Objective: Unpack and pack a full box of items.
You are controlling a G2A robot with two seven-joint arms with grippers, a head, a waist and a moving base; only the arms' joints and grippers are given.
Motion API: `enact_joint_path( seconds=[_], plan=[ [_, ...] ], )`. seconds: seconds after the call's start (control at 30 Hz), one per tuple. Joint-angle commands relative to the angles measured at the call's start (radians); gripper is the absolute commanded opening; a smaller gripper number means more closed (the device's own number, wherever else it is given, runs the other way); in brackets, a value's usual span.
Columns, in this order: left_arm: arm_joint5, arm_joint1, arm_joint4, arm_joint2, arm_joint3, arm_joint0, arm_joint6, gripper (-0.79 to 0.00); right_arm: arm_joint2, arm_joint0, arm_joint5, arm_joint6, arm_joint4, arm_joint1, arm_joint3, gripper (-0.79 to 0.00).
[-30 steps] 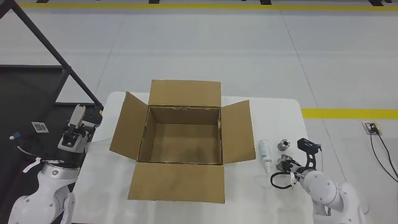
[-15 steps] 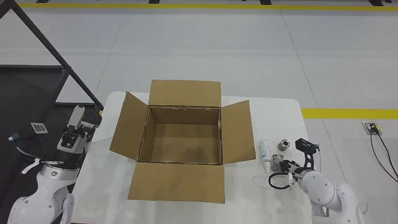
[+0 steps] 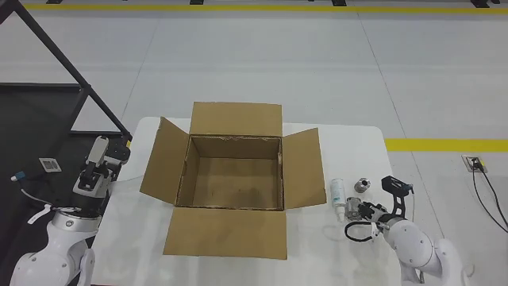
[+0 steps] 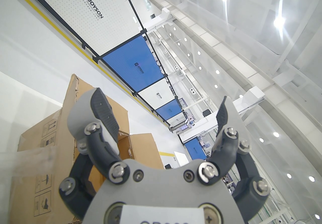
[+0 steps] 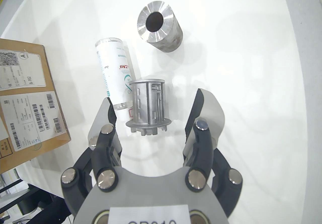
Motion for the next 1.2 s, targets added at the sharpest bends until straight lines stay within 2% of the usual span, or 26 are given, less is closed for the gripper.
enact_joint_path(
  seconds=[0.0,0.13,0.2,0.37,0.53,0.6,0.73,0.8,0.87,0.93,1.0,1.17],
  plan=[
    [-0.002,0.0,-0.002,0.0,-0.002,0.001,-0.001,0.0,0.003,-0.02,-0.004,-0.024,0.031,0.0,-0.036,-0.209],
    [-0.005,-0.001,-0.008,-0.002,-0.005,0.003,0.005,0.0,0.016,-0.064,-0.04,-0.077,0.108,0.001,-0.108,-0.055],
    [-0.007,-0.001,-0.012,-0.002,-0.007,0.004,0.007,0.0,0.025,-0.089,-0.068,-0.102,0.155,0.002,-0.143,-0.015],
    [-0.011,-0.002,-0.024,-0.007,-0.007,0.003,0.017,0.0,0.04,-0.151,-0.169,-0.165,0.288,0.004,-0.223,0.0],
    [-0.012,-0.003,-0.039,-0.013,-0.003,-0.002,0.026,0.0,0.042,-0.198,-0.337,-0.208,0.451,0.007,-0.266,0.0],
    [-0.011,-0.003,-0.039,-0.013,-0.002,-0.003,0.026,0.0,0.03,-0.199,-0.411,-0.179,0.505,0.011,-0.263,0.0],
    [-0.013,-0.003,-0.038,-0.014,-0.002,-0.003,0.028,0.0,-0.003,-0.166,-0.475,-0.101,0.542,0.022,-0.24,-0.012],
    [-0.012,-0.003,-0.037,-0.014,-0.001,-0.002,0.029,0.0,-0.021,-0.146,-0.473,-0.083,0.545,0.025,-0.228,-0.049],
    [-0.013,-0.003,-0.036,-0.016,0.0,-0.001,0.031,0.0,-0.043,-0.128,-0.475,-0.065,0.557,0.028,-0.218,-0.206],
    [-0.014,-0.003,-0.034,-0.017,0.001,0.001,0.032,0.0,-0.056,-0.109,-0.459,-0.058,0.557,0.031,-0.207,-0.28],
    [-0.015,-0.004,-0.034,-0.018,0.001,0.002,0.031,0.0,-0.069,-0.094,-0.437,-0.054,0.557,0.033,-0.2,-0.388],
    [-0.018,-0.004,-0.034,-0.02,0.001,0.006,0.037,0.0,-0.088,-0.074,-0.38,-0.041,0.542,0.041,-0.198,-0.419]
  ],
)
